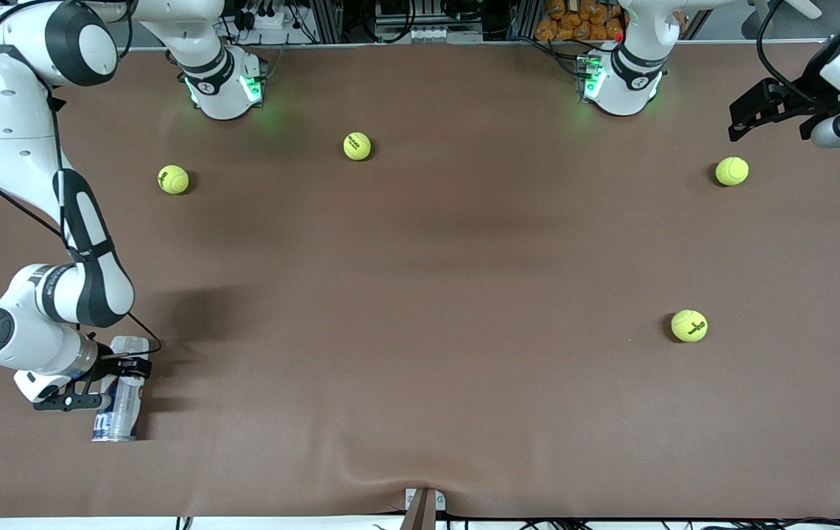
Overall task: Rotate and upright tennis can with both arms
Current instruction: 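Carry the can with the right gripper to the table center, lay it down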
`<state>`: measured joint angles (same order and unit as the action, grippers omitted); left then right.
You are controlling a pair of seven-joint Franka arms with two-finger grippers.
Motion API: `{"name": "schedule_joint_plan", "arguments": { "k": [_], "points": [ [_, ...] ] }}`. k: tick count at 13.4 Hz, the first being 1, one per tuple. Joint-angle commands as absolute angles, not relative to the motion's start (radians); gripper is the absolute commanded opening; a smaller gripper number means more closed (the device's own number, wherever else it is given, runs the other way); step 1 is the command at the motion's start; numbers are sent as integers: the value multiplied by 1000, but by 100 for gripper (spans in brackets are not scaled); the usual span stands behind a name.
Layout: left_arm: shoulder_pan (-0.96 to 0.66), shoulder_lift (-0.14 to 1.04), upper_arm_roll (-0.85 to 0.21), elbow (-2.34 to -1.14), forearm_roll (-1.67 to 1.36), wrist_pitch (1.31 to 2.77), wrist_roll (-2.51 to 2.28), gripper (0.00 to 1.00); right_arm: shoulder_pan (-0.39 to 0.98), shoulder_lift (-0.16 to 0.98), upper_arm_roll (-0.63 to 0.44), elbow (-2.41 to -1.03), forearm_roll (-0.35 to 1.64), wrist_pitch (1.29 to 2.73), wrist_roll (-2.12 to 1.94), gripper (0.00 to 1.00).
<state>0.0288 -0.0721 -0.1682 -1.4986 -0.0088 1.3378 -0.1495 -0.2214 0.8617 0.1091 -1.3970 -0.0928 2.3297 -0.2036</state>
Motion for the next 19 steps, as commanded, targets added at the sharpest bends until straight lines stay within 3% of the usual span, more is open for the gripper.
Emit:
{"name": "schedule_joint_plan", "arguments": {
  "k": [1, 4, 6, 10, 13, 16, 19],
  "points": [
    [37, -69, -173, -1489, 0, 1339, -130, 100, -203, 778, 170, -1397, -81, 2231, -328, 72],
    [37, -67, -173, -1491, 0, 1341, -130, 100, -178, 718, 322, -1397, -98, 2151, -425, 73],
    [37, -67, -173, -1491, 0, 1341, -130, 100, -120, 716, 359, -1397, -98, 2148, -464, 74],
    [34, -64, -172, -1493, 0, 1341, -130, 100, 72, 722, 359, -1397, -110, 2158, -649, 74],
    [34, -63, -173, -1493, -2, 1341, -130, 100, 234, 726, 359, -1411, -297, 2222, -649, 74],
    [31, -58, -173, -1493, 0, 1341, -130, 100, 377, 732, 357, -1422, -328, 2236, -649, 75],
    [28, -54, -173, -1493, 0, 1341, -130, 100, 460, 750, 354, -1520, -341, 2380, -640, 75]
  ]
}}
